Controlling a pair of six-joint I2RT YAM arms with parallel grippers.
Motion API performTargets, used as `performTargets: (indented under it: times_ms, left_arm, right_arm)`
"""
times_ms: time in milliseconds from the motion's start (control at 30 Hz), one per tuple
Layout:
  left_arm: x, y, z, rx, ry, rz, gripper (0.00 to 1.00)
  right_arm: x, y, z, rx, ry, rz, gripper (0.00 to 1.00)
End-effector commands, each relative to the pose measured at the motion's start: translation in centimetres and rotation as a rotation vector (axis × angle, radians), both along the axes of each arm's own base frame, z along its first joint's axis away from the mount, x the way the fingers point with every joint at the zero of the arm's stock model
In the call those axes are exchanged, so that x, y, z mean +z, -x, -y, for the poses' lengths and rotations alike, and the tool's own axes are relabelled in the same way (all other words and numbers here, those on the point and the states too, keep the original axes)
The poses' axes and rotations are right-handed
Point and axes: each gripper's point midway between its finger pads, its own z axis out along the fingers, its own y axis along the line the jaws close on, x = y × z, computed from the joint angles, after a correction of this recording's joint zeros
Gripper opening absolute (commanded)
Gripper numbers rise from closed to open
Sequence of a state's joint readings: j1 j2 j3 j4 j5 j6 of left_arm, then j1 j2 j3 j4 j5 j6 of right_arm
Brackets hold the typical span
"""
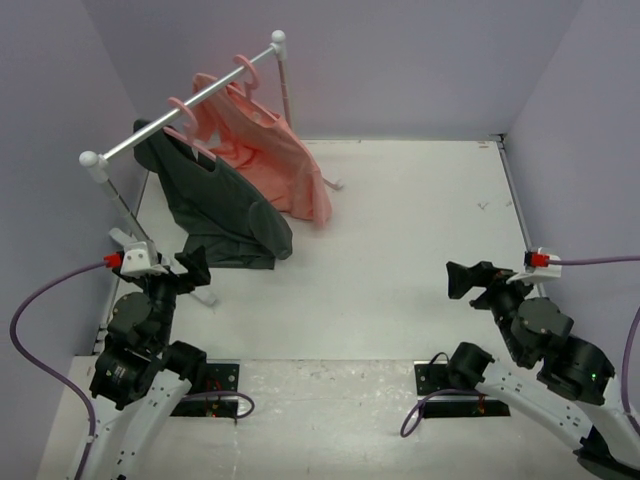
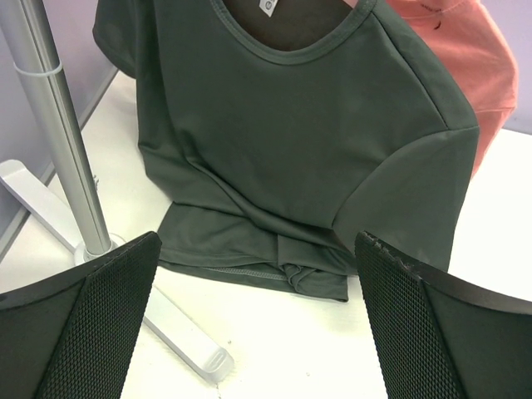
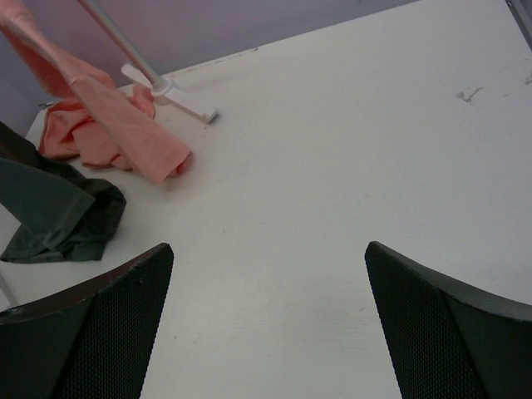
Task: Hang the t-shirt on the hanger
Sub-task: Reset both arms
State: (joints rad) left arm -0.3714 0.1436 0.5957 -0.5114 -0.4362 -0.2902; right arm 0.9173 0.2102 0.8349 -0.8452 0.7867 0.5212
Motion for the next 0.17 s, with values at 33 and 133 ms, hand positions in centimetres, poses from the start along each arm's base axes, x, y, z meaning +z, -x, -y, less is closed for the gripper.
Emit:
performTargets:
  times_ms: [33, 133]
  left_arm:
    - [0.72, -0.17, -0.53, 0.040, 0.037, 0.032, 1.00]
    - [0.74, -0.19, -0.42, 0.034, 0.034, 0.033, 1.00]
  right_arm:
    - [-0.30, -0.76, -0.63, -0.014, 0.016, -0.002, 0.99]
    - [-0.52, -0.68, -0.10, -0.042, 0.003, -0.008, 0.99]
